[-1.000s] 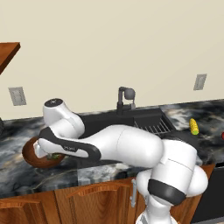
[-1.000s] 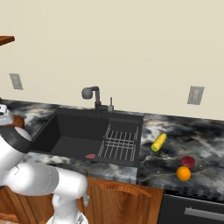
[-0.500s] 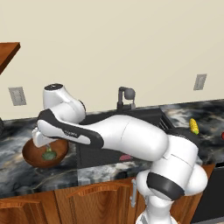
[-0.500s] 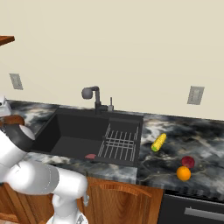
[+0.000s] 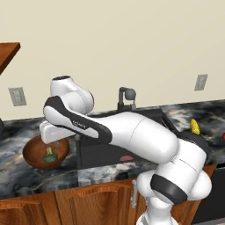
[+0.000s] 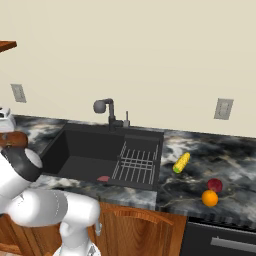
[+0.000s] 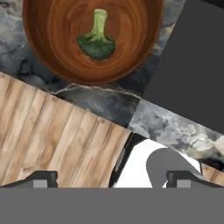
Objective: There is a mixed pile of frozen fruits and vegetables on the counter. Locate all the frozen vegetables and place the items in a bowl on the counter. Take all the frozen fruits and defrost them in a running sink.
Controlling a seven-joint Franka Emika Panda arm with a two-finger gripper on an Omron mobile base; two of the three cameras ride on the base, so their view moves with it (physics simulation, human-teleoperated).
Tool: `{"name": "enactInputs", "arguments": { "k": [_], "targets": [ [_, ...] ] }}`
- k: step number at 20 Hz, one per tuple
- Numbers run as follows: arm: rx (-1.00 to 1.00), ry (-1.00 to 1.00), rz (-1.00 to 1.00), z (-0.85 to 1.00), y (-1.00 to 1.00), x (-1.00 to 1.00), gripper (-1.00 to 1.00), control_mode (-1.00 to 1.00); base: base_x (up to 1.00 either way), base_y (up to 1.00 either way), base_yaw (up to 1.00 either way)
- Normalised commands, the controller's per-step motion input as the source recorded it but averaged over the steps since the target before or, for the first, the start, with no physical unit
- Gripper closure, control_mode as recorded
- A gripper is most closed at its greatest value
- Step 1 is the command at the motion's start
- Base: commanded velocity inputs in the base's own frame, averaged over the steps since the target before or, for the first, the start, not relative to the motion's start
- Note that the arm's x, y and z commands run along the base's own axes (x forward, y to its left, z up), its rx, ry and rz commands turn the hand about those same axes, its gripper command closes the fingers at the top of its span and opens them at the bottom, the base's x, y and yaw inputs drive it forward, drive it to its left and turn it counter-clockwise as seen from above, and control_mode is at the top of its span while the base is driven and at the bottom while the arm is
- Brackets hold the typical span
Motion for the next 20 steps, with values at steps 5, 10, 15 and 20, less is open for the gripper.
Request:
{"name": "enactInputs", "arguments": {
  "k": [5,10,15,20],
  "targets": [
    [-0.01,0.01,-0.05,0.11,-0.76,-0.36,-1.00,-1.00,0.00,0.00,0.00],
    [-0.03,0.00,-0.03,0.15,-0.78,-0.30,-1.00,-1.00,0.00,0.00,0.00],
    [-0.06,-0.03,-0.02,0.07,-0.76,-0.19,-1.00,-1.00,0.00,0.00,0.00],
    [-0.07,-0.01,-0.06,0.00,-0.80,-0.19,-1.00,-1.00,0.00,0.00,0.00]
  ]
}}
